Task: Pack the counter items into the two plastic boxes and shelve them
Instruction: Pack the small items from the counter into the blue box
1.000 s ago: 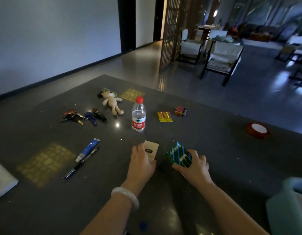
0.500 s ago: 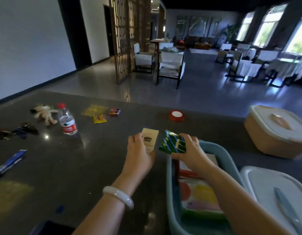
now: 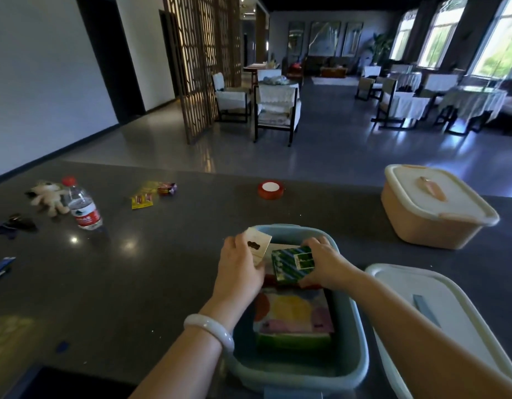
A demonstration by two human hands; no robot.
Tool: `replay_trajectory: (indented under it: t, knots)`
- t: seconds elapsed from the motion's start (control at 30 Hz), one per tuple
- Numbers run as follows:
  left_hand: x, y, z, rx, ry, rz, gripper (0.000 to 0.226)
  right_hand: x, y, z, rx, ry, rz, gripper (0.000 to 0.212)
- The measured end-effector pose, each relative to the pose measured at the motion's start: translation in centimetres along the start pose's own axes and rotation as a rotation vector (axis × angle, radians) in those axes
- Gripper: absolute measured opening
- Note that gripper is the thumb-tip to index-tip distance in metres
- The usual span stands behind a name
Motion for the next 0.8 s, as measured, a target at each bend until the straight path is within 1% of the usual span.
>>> replay_trajectory:
  t: [0.13,0.27,0.37,0.5,0.57,0.7,0.73,0.8]
  knots:
    - [0.2,-0.3,0.4,0.013,-0.163,-0.028,0.062,0.4,-0.7,-0.1,-0.046,0.034,0.124,0.089]
    - [0.9,-0.4,0.7,0.037,-0.112,-0.001,0.061,0.4,-1.4,0.0,-0.049,0.094,0.147,0.099]
    - [1.2,-0.6,0.7,0.066,-0.105,-0.009,0.059,0.6,-1.4,-0.1,-0.058,0.050,0.135,0.106]
    - [1.4,-0.7,1.0,0.094,-0.095,-0.024,0.054,0.5,-1.1,-0.3,-0.048,-0.043,0.096,0.111]
    - [1.4,-0.7,1.2,0.100,-0.060,-0.040,0.051,0.3,-0.8,-0.2,-0.045,-0.069,0.054,0.108]
    - [1.8,-0.7,1.3,0.119,-0.078,-0.058,0.054,-0.1,0.3,-0.4,0.043,-0.091,-0.224,0.084]
    - [2.0,-0.7,1.3,0.123,-0.092,-0.056,0.055,0.4,0.6,-0.3,0.081,-0.063,-0.254,0.085]
    - [2.2,-0.8,1.3,0.120,-0.110,-0.055,0.058,2.1,1.0,0.0,0.143,0.001,-0.226,0.102]
Point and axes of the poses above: each hand's wrist, its own y-axis away from the middle knuckle, its own x-axis out of the palm, z = x × y, the point moved 7 cm from there along -y, towards the middle knuckle, and after that the axes turned 13 degrees about -y, right-handed, at the moved point
